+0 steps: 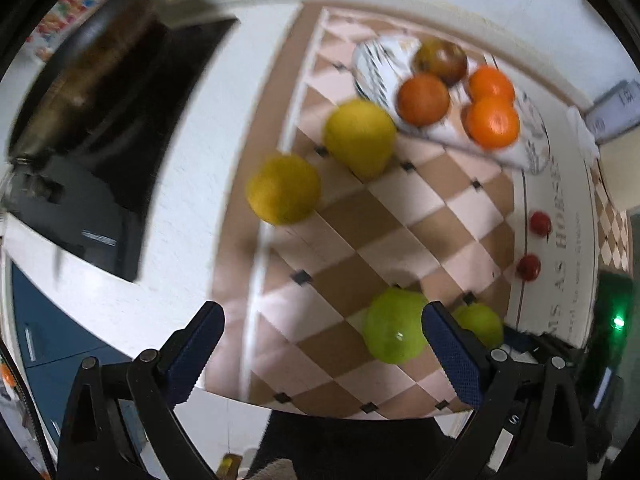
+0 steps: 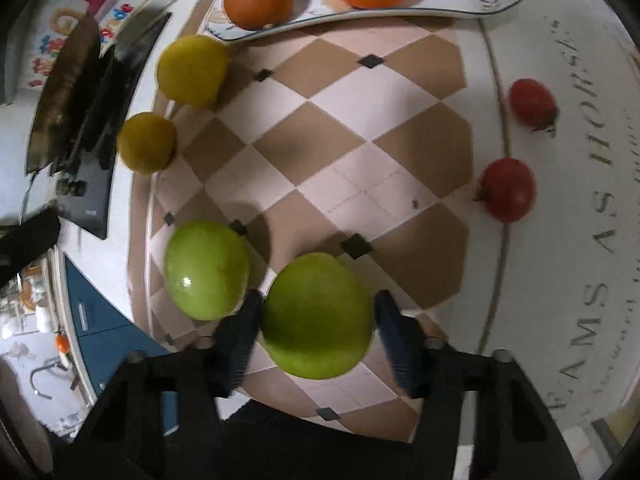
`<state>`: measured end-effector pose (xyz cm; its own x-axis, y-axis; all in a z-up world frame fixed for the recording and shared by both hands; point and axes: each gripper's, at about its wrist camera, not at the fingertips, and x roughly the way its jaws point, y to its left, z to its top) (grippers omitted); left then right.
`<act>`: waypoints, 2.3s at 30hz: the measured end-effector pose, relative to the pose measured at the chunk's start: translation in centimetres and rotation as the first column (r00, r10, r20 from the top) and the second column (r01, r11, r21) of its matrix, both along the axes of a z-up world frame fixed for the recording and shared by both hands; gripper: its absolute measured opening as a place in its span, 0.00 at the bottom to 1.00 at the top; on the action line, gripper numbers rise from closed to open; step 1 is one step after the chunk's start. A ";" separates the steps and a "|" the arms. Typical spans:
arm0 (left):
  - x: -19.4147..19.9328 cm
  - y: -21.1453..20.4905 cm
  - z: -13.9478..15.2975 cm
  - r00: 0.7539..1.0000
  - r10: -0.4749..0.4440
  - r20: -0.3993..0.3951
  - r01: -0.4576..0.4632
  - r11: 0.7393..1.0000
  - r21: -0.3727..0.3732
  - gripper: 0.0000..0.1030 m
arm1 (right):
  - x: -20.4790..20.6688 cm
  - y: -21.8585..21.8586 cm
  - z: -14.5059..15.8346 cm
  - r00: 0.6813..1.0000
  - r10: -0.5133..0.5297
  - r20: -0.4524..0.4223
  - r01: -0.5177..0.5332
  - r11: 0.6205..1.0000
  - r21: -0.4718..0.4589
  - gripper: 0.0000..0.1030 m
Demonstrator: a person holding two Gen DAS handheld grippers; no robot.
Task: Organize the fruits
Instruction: 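Grasp a green apple with the left tool while the right tool grasps another green apple, then set the green apple on the plate with the left tool while the right tool sets its apple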
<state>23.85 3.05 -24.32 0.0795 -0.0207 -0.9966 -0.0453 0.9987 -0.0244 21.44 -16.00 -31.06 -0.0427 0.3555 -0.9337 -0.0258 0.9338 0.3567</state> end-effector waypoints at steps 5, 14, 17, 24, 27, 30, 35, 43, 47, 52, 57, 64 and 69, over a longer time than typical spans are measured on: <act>-0.2 -2.0 -4.9 0.985 -0.035 -0.167 0.019 0.995 -0.095 0.98 | -0.5 -2.3 0.3 1.000 -0.023 0.019 0.024 0.997 -0.074 0.56; -0.5 -5.7 -6.5 0.981 -0.129 -0.144 0.108 0.984 -0.144 0.52 | 0.4 -3.7 -0.6 0.997 -0.071 -0.028 0.070 0.997 -0.031 0.59; -0.5 -6.0 -6.2 0.982 -0.126 -0.140 0.108 0.985 -0.135 0.52 | 0.5 -3.6 -0.8 0.998 -0.059 -0.033 0.058 0.998 -0.021 0.58; 2.1 -5.7 -1.2 0.993 -0.092 -0.068 0.076 0.976 -0.203 0.52 | 1.8 -3.4 0.0 0.997 -0.064 -0.031 0.065 0.998 0.011 0.56; 4.6 -5.5 2.6 0.997 -0.082 -0.002 0.080 0.968 -0.236 0.52 | 4.1 -4.7 2.4 0.993 -0.114 0.021 0.113 0.992 0.048 0.56; 8.7 -5.3 5.8 0.994 -0.086 0.070 0.099 0.969 -0.225 0.52 | 7.9 -6.5 5.4 0.981 -0.168 0.100 0.161 0.984 0.075 0.56; 16.9 -4.3 5.4 0.992 -0.095 0.084 0.107 0.982 -0.153 0.52 | 14.9 -8.9 6.6 0.959 -0.230 0.165 0.225 0.973 0.047 0.56; 25.5 -3.2 -2.2 0.992 -0.023 -0.123 0.003 0.987 -0.158 0.52 | 22.5 -11.0 2.1 0.957 -0.273 0.102 0.277 0.961 -0.027 0.56; 26.8 -3.2 -3.8 0.988 -0.010 -0.155 -0.011 0.991 -0.135 0.53 | 23.0 -11.3 0.4 0.960 -0.272 0.064 0.274 0.961 -0.031 0.56; 27.1 -3.3 -4.1 0.986 -0.010 -0.166 -0.013 0.990 -0.137 0.53 | 23.4 -11.1 -0.7 0.958 -0.284 0.042 0.285 0.958 -0.027 0.56; 27.5 -3.5 -4.0 0.986 -0.015 -0.165 -0.008 0.991 -0.137 0.57 | 23.8 -11.3 -0.7 0.957 -0.291 0.013 0.292 0.956 -0.027 0.62; 27.3 -2.3 -2.7 0.994 0.000 -0.107 -0.011 0.994 -0.107 0.83 | 23.6 -10.5 1.3 0.965 -0.259 0.044 0.262 0.963 -0.059 0.84; 25.4 -2.2 -1.2 0.997 -0.032 -0.064 0.027 0.997 -0.069 0.84 | 22.8 -9.6 3.1 0.971 -0.216 0.106 0.229 0.964 -0.136 0.90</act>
